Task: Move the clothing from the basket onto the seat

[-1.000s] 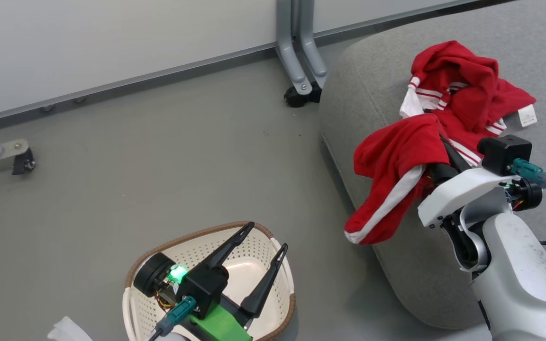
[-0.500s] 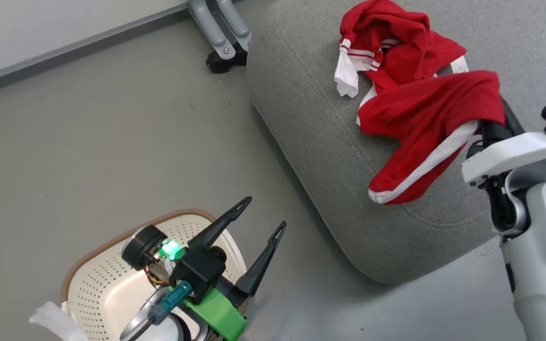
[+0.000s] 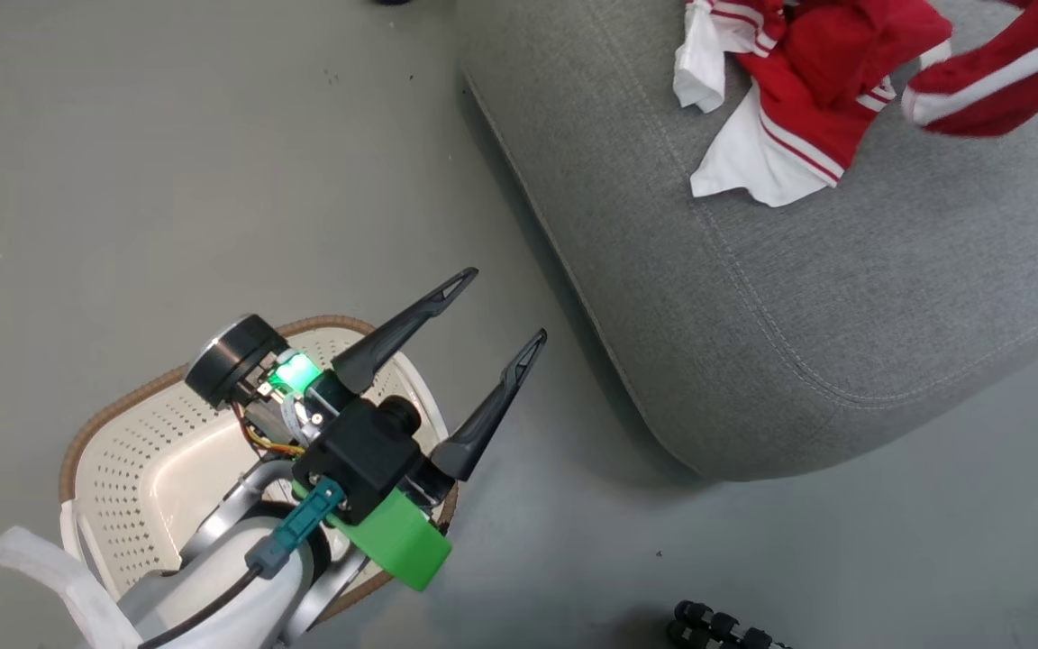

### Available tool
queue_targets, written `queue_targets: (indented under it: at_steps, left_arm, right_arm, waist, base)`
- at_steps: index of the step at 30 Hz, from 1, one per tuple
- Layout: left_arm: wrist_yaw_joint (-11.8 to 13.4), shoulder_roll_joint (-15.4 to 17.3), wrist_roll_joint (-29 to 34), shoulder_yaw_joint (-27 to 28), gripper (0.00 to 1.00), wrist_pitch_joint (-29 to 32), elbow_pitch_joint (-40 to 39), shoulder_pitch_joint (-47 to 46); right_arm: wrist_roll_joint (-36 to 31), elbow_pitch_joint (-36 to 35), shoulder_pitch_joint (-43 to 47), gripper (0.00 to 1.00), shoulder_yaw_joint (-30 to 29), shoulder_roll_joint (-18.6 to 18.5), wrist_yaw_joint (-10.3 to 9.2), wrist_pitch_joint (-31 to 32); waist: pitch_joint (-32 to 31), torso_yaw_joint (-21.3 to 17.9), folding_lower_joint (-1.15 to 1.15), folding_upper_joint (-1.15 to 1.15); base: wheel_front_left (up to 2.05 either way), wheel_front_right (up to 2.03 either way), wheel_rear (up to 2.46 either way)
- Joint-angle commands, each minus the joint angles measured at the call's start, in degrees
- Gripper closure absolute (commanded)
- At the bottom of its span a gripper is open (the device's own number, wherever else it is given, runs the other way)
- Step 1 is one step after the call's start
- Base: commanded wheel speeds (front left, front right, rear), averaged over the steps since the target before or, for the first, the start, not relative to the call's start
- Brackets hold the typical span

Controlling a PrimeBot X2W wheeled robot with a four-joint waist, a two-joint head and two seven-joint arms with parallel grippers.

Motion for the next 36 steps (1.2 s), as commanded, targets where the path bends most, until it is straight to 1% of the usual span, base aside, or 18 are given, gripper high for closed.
queue_targets:
  at_steps: [1, 4, 6, 9, 13, 16, 17, 18, 19, 23, 27, 28, 33, 36]
  left_arm:
    - [-0.3, 0.8, 0.3, 0.4, 0.0, 0.2, -0.8, -1.6]
    - [-0.6, 1.2, 0.9, 0.7, 0.0, 0.3, -2.0, -3.4]
    - [-0.9, 1.4, 1.3, 0.8, 0.0, 0.3, -2.6, -4.5]
    - [-1.2, 1.6, 1.7, 1.0, 0.0, 0.1, -3.1, -6.2]
    - [-1.4, 1.7, 2.2, 1.1, 0.0, 0.0, -3.2, -7.9]
    - [-1.5, 1.7, 2.4, 1.0, 0.0, -0.3, -2.9, -8.5]
    - [-1.5, 1.6, 2.4, 1.0, 0.0, -0.5, -2.7, -8.6]
    - [-1.6, 1.6, 2.4, 0.9, 0.0, -0.6, -2.5, -8.8]
    - [-1.6, 1.4, 2.4, 0.8, 0.0, -0.7, -2.2, -8.9]
    - [-1.3, 1.4, 1.9, 0.8, 0.0, -1.2, -1.5, -8.8]
    - [-0.6, 1.0, 1.3, 0.9, 0.0, -2.3, -0.3, -7.7]
    - [-0.3, 0.9, 1.2, 0.9, 0.0, -2.6, 0.1, -7.2]
    - [0.8, 0.2, -0.3, 1.4, 0.0, -4.6, 2.2, -5.1]
    - [1.9, -0.4, -1.6, 1.8, 0.0, -5.9, 3.7, -3.4]
  right_arm:
    - [0.1, 0.6, -2.4, 1.0, -1.1, -0.9, 0.0, 0.2]
    - [-0.5, 2.3, -5.7, 1.0, -3.1, -2.8, 0.0, 0.2]
    - [-1.7, 4.8, -7.2, 1.0, -4.5, -4.1, -0.01, 0.8]
    - [-3.6, 9.6, -9.2, 1.0, -5.8, -4.8, 0.0, 1.1]
    - [-4.9, 16.3, -10.0, 1.0, -6.2, -3.0, 0.0, -0.5]
    - [-6.1, 21.1, -9.8, 1.0, -6.6, -2.1, -0.01, -2.4]
    - [-6.7, 23.1, -9.7, 0.76, -7.3, -2.0, -0.02, -3.2]
    - [-7.3, 24.6, -9.4, 0.56, -7.4, -2.0, -0.01, -3.6]
    - [-7.6, 26.0, -9.5, 0.0, -7.5, -1.6, -0.01, -4.6]
    - [-8.8, 29.7, -8.3, 0.0, -7.2, -1.3, -0.01, -7.2]
    - [-9.7, 31.1, -5.8, 0.0, -7.1, -1.5, -0.02, -9.0]
    - [-9.9, 31.1, -5.0, 0.0, -6.7, -1.0, -0.01, -9.3]
    - [-10.0, 28.6, 0.1, 0.0, -6.3, 0.5, -0.01, -10.0]
    - [-9.6, 24.9, 3.9, 0.0, -5.6, 1.5, -0.02, -10.1]
  waist:
    - [6.7, 4.9, -0.01, 0.0]
    - [9.8, 6.8, -0.01, 0.0]
    - [11.7, 8.2, -0.01, 0.0]
    - [14.7, 9.8, -0.01, 0.0]
    - [17.5, 10.9, -0.01, 0.0]
    - [18.5, 11.3, -0.01, 0.0]
    - [18.6, 11.4, -0.01, 0.0]
    - [18.7, 11.5, -0.01, 0.0]
    - [18.7, 11.6, -0.01, 0.0]
    - [17.9, 11.6, -0.01, 0.0]
    - [16.0, 11.3, -0.01, 0.0]
    - [15.3, 11.1, -0.01, 0.0]
    - [11.2, 10.6, -0.01, 0.0]
    - [8.1, 10.5, -0.01, 0.0]
  base:
    - [0.0, 0.0, 0.0]
    - [0.0, 0.0, 0.0]
    - [0.0, 0.0, 0.0]
    - [0.0, 0.0, 0.0]
    - [0.0, 0.0, 0.0]
    - [0.0, 0.0, 0.0]
    - [0.0, 0.0, 0.0]
    - [0.0, 0.0, 0.0]
    - [0.0, 0.0, 0.0]
    - [0.0, 0.0, 0.0]
    - [0.0, 0.0, 0.0]
    - [0.0, 0.0, 0.0]
    - [0.0, 0.0, 0.0]
    - [0.0, 0.0, 0.0]
